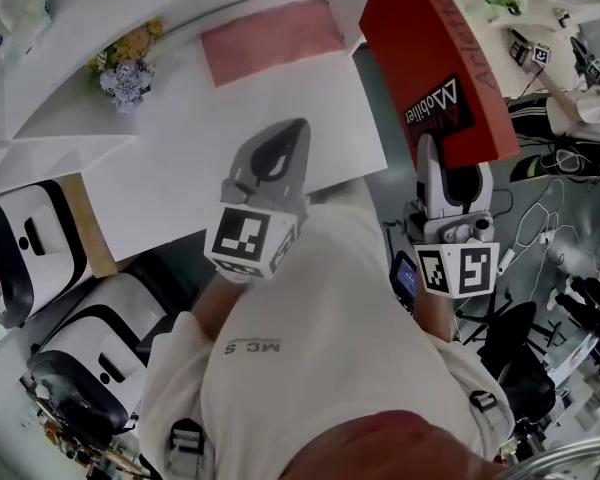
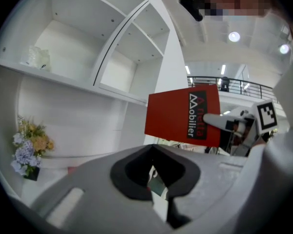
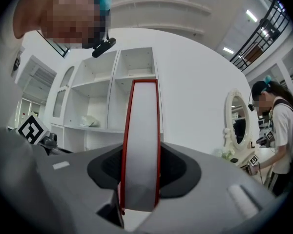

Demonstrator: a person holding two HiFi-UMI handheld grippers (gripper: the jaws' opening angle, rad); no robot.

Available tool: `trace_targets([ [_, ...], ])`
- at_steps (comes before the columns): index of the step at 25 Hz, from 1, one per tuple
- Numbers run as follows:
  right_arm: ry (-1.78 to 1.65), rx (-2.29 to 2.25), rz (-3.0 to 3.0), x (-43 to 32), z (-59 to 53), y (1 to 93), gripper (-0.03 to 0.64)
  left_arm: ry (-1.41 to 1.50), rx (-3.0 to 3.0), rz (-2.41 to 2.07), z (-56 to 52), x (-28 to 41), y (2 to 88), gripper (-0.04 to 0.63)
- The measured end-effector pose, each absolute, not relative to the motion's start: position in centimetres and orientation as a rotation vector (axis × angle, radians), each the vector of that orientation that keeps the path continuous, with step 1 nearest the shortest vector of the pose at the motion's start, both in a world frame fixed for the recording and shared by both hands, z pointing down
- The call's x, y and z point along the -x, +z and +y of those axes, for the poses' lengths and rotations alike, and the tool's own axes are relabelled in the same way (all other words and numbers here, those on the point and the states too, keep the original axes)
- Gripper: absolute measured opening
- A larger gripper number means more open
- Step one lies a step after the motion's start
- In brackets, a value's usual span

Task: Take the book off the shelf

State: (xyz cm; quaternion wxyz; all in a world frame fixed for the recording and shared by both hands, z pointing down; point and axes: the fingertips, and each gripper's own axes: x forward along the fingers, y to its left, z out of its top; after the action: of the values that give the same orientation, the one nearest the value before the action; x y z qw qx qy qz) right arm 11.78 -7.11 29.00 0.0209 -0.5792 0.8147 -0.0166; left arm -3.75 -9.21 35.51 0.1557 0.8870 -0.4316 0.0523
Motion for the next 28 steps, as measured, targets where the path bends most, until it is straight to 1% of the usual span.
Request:
trace_targets([
  [10,-0.284,1.855,2.627,-10.6,-8.4,36.8,0.166,0.242,-2.513,-1.242,-9.0,3.9,38.8,0.002],
  [19,-0.402,1.852,2.733,-8.7,-9.9,42.5,0.166,0.253,-2.453,-1.310,-9.5,5.7,42.0,0.002],
  [28,-0.551,1.853,2.787,-8.2,-11.1,48.2,0.166,0.323,-2.368,-1.354,-9.1,6.5,45.9,0.002],
])
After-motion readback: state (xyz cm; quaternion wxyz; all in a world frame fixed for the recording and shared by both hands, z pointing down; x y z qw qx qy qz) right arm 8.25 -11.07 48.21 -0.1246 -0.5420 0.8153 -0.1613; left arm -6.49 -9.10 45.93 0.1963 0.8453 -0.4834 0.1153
